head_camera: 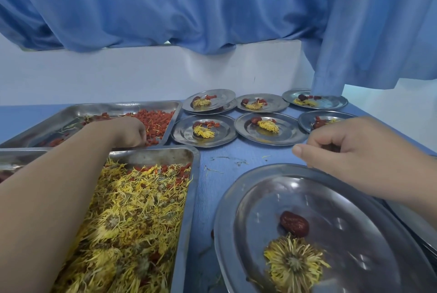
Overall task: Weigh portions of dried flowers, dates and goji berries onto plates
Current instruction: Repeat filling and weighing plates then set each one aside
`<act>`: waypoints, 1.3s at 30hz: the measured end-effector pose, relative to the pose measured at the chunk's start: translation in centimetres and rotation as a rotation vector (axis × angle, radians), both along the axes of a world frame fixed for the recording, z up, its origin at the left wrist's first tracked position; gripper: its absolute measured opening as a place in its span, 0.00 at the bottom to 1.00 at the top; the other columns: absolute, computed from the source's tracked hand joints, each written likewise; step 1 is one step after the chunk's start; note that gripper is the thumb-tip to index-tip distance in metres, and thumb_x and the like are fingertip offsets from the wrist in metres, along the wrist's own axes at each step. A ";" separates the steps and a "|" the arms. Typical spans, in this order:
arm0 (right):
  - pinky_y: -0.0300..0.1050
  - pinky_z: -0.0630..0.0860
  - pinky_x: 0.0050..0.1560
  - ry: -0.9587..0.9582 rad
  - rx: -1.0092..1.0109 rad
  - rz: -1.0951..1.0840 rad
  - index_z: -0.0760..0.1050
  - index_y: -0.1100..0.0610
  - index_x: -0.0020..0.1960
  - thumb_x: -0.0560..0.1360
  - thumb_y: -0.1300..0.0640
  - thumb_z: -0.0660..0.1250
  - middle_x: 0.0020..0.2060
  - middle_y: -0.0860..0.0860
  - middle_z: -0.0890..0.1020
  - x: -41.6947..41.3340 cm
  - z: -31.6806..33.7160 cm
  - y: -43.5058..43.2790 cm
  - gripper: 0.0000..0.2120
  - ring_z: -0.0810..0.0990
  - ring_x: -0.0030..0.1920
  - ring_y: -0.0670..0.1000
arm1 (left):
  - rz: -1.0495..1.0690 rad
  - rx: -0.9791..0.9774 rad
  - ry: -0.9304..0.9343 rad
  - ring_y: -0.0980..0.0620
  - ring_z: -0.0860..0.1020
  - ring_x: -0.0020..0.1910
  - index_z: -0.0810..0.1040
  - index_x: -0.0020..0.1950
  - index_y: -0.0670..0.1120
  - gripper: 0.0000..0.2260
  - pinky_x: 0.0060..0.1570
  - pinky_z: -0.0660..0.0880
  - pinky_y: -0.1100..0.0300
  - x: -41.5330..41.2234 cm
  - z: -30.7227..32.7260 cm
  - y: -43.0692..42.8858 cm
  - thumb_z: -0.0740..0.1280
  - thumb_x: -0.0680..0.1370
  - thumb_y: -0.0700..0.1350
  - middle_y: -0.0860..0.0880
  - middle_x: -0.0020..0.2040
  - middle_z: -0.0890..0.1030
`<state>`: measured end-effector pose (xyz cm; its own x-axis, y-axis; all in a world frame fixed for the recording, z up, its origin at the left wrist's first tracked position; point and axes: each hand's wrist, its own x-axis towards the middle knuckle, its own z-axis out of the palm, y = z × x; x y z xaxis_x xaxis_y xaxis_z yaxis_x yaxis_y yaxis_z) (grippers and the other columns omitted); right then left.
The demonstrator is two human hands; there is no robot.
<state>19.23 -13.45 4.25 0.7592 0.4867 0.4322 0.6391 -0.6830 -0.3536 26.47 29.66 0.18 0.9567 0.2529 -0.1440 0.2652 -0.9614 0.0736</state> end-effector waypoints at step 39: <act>0.42 0.74 0.32 0.161 -0.099 0.031 0.76 0.53 0.34 0.70 0.59 0.61 0.29 0.42 0.78 0.4 0.5 -0.5 0.08 0.75 0.30 0.44 | -0.010 -0.434 -0.493 0.59 0.76 0.27 0.80 0.43 0.47 0.05 0.26 0.72 0.67 -4.4 1.5 -2.1 0.69 0.74 0.37 0.52 0.33 0.82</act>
